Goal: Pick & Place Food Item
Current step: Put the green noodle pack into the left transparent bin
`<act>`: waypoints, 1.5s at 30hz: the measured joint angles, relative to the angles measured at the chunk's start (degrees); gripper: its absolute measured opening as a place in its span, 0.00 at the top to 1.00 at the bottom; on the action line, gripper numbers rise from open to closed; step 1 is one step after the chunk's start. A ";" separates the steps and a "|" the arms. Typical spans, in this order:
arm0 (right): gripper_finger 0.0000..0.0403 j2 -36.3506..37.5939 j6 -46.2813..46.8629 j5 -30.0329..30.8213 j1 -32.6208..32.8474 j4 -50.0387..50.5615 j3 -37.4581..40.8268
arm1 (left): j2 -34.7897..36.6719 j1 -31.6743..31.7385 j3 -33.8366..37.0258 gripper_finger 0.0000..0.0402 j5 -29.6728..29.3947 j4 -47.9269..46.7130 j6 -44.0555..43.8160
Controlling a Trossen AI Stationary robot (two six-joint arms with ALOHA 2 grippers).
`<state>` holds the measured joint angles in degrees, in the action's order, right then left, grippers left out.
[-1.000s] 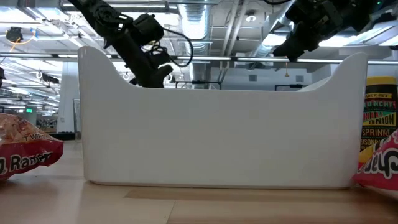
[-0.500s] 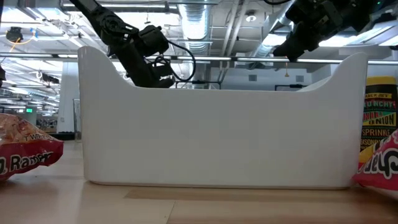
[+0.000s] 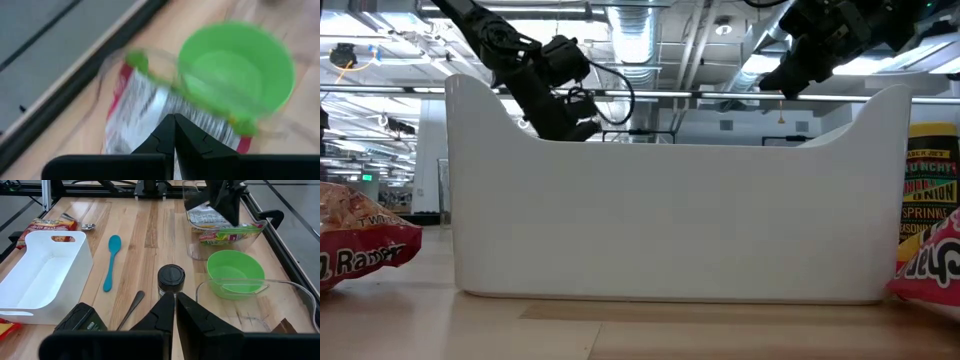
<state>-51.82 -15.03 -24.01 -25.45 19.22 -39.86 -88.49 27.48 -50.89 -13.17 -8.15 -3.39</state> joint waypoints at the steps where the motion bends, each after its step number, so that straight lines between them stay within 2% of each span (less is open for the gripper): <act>1: 0.97 -0.02 0.00 0.00 0.00 0.00 0.00 | 0.37 -0.06 0.00 1.00 0.00 0.24 -0.03; 6: 0.97 -0.02 0.00 0.00 0.00 0.00 0.01 | 1.52 -0.13 0.00 1.00 0.48 1.92 -0.40; 11: 0.97 -0.02 0.01 0.01 -0.01 0.00 0.01 | 0.87 -0.15 0.01 1.00 5.77 3.10 -0.61; 22: 0.97 -0.02 0.00 0.00 0.00 0.00 0.00 | 0.90 -0.08 3.55 1.00 6.09 5.82 -1.60; 32: 0.97 -0.02 0.00 0.00 0.00 -0.02 0.02 | -0.37 -0.45 3.76 1.00 6.13 6.56 -1.60; 45: 0.97 -0.02 0.00 0.00 0.00 -0.02 0.02 | -4.37 -0.50 3.76 1.00 5.60 2.27 -1.62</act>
<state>-51.83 -15.03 -24.01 -25.45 19.20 -39.84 -92.86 26.98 -47.13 -7.57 -5.88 -5.02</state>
